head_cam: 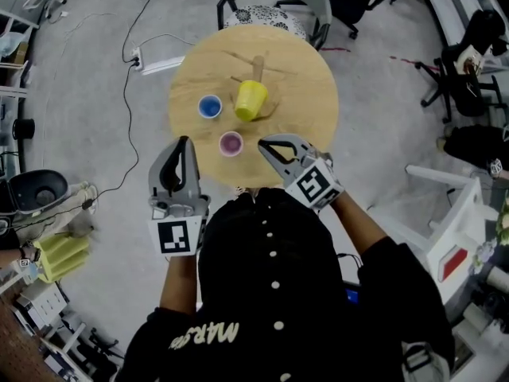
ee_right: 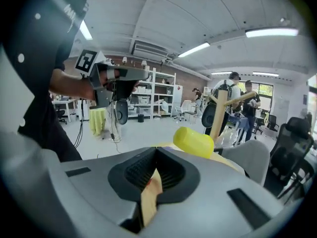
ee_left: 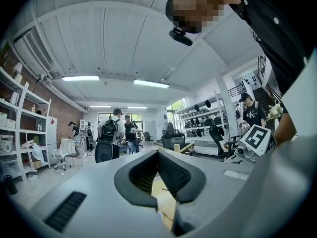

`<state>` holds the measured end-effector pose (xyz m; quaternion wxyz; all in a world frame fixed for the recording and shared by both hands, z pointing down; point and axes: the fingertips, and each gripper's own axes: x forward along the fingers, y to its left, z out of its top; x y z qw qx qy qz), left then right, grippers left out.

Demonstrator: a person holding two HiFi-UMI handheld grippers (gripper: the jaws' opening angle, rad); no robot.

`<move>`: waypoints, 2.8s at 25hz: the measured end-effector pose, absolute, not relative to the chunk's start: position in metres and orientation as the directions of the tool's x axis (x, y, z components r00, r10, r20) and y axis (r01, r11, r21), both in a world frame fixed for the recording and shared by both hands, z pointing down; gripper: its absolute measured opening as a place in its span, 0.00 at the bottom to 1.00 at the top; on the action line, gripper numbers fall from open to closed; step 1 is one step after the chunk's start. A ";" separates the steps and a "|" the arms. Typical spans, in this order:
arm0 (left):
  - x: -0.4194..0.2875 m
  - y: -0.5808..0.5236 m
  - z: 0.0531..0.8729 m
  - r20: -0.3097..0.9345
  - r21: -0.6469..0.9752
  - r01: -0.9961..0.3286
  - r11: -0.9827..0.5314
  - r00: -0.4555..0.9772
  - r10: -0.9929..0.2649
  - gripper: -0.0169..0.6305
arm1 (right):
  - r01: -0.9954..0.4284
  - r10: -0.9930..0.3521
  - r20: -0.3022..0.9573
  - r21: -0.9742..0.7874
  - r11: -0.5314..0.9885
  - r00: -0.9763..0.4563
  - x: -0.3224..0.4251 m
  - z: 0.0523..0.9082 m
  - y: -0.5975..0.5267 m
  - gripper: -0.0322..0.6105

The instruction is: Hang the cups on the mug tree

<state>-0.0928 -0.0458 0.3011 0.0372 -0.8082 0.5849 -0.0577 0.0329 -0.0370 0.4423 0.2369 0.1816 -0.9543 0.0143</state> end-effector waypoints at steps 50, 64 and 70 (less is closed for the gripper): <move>-0.170 -0.011 0.443 0.179 -0.037 -0.970 -0.241 0.231 -0.956 0.02 | 0.154 -0.272 0.835 0.385 0.910 -0.477 -0.076 0.647 0.005 0.17; -0.167 -0.011 0.420 0.152 -0.059 -0.964 -0.259 0.248 -0.957 0.02 | 0.090 -0.251 0.794 0.357 0.930 -0.553 -0.081 0.607 0.014 0.08; -0.162 -0.014 0.383 0.124 -0.083 -0.962 -0.259 0.248 -0.961 0.02 | -0.066 -0.185 0.685 0.196 0.978 -0.704 -0.087 0.525 0.020 0.08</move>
